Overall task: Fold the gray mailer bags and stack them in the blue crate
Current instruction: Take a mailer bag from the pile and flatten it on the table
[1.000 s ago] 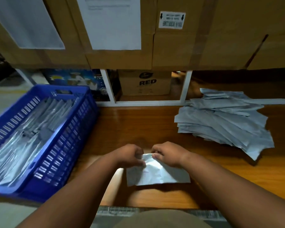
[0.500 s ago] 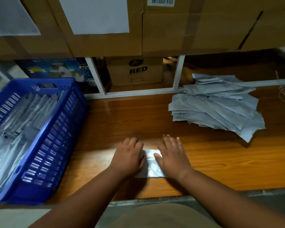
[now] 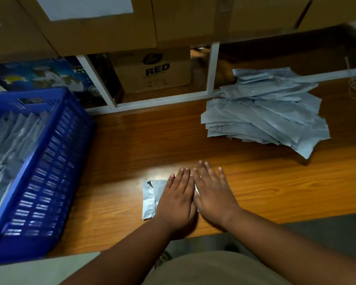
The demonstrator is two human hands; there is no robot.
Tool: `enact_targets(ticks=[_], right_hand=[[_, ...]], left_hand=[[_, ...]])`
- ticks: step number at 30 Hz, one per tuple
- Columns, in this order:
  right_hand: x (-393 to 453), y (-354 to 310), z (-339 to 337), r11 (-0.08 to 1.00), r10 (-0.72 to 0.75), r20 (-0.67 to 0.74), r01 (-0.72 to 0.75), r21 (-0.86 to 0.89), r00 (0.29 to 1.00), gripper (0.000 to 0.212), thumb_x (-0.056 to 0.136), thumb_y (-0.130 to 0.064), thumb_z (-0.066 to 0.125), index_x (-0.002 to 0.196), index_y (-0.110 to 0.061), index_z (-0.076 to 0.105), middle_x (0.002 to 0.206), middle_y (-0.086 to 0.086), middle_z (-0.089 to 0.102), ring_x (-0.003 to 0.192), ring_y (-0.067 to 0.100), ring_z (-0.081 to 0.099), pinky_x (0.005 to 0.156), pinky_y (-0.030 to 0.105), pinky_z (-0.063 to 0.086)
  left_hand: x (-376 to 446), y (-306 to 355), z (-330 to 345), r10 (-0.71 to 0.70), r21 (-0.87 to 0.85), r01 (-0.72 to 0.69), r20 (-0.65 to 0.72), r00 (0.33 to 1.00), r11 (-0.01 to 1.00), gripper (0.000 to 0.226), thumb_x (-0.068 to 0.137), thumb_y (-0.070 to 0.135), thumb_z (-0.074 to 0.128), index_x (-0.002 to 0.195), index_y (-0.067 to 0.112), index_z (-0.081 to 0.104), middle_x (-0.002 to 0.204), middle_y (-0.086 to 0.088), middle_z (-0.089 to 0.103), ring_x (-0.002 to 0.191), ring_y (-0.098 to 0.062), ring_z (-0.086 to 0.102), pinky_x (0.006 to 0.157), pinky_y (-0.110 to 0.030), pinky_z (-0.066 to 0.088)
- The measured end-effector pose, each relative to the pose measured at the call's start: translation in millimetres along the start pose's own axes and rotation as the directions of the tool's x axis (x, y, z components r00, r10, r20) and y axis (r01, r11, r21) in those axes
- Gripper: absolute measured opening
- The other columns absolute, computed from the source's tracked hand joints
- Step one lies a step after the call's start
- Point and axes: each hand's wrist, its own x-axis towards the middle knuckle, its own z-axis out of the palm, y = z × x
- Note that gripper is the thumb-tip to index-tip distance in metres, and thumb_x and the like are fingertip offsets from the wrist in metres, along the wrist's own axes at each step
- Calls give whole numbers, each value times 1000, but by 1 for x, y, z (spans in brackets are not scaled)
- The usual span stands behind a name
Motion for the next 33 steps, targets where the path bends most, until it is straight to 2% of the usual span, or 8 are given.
enact_targets(ticks=[7,9,13,20,23,25,28,33], right_hand=[[5,0,-1,999,8,34,-7,-33,999,79,104,-55,19,171,-15,5,179,9,-11,163,26,-18,130,60,-3],[6,0,0,999,2,44,0,-44,999,80,104,-55,18,171,-16,2,178,9,-15,163,27,-21,130,60,-4],[6,3,4,999,-20,6,20,-33,1000,80,104,-55,23,171,-15,8,179,10,-8,164,28,-15,130,62,2],[4,-1,-7,999,-9,54,11,-38,998,78,105,-56,17,171,-18,-1,177,8,-18,162,27,-22,129,63,-6],[2,-2,-12,999,-5,57,8,-50,998,77,106,-56,16,171,-17,2,178,7,-10,164,27,-16,128,65,-7],[3,-7,-17,998,-29,31,31,-61,999,76,106,-53,20,171,-15,11,179,9,5,165,26,-3,128,66,-4],[8,-20,-20,991,-103,-8,102,-81,995,75,101,-44,31,168,-10,27,175,12,26,164,27,15,129,66,4],[16,-29,-10,990,-116,9,116,-80,993,77,104,-51,30,170,-12,19,178,10,14,165,25,4,129,66,2]], left_hand=[[3,0,-4,-19,51,15,73,997,999,78,105,41,38,169,8,11,178,-13,0,165,-26,-8,132,-53,10],[3,1,-5,-19,49,16,67,998,999,78,105,40,39,169,7,10,178,-14,-1,165,-26,-8,132,-52,9],[3,-2,-4,-8,68,3,71,997,998,78,105,39,39,169,6,9,177,-15,-2,165,-26,-9,133,-49,5],[3,1,-9,-18,52,12,117,993,999,75,107,40,32,169,7,7,177,-13,-5,164,-26,-11,132,-50,8],[7,-1,-13,-27,80,15,145,989,997,76,104,43,36,168,5,19,176,-18,10,165,-29,-2,131,-52,13],[8,-5,-20,-13,125,-6,154,988,992,78,103,46,37,167,5,23,174,-19,19,164,-31,7,132,-51,11],[2,-17,-29,14,155,-38,152,988,987,81,101,48,39,169,9,20,175,-17,18,164,-32,8,131,-52,11],[-7,-34,-27,9,148,-32,158,987,988,88,99,54,40,170,11,11,177,-14,9,165,-28,-2,131,-51,10]])
